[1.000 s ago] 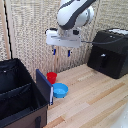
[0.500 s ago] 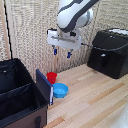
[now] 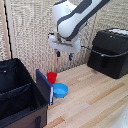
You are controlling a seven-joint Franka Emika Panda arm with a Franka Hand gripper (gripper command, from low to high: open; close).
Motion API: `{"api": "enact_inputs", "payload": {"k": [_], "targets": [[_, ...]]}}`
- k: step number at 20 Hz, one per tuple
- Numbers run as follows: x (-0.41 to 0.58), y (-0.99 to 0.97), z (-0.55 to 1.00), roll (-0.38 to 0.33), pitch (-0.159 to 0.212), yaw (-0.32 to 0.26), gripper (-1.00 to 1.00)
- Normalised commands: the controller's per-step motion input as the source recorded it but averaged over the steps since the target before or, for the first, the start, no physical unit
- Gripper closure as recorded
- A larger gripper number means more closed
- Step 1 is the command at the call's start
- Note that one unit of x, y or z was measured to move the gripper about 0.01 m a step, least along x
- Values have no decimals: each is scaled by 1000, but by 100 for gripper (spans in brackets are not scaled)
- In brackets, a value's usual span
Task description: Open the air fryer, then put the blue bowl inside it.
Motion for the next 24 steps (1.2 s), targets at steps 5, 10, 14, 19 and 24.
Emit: {"api": "enact_inputs", "payload": {"k": [5,10,14,19,24], "targets": [[5,0,-132,-375,-57,-17,-100],[18,-100,-198,-375,-58,19,-100],[0,-171,-203,-375,-66,92,-100],[-17,-180,-231,-375,-62,144,-100],[-113,-281,-304,-359,-50,163,-100]]}}
